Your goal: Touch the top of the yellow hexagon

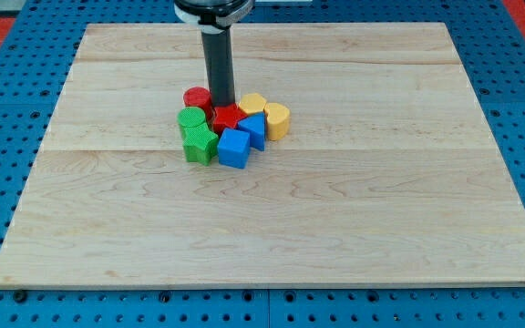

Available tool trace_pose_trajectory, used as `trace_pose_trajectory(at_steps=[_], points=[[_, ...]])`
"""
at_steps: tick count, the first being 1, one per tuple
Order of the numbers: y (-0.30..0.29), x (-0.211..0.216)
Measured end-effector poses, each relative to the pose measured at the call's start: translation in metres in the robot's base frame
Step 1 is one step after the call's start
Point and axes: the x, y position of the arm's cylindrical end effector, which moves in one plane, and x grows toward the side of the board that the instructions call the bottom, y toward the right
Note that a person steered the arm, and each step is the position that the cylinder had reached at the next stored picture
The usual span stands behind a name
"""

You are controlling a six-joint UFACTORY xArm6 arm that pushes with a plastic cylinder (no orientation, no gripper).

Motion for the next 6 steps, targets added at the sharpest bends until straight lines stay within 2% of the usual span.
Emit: trace_pose_trajectory(at_steps=[1, 2, 4, 5, 6], points=[[-0.002, -0.002], [0.004, -0.049], [0.102, -0.034], [0.161, -0.009], [0.174, 0.039]])
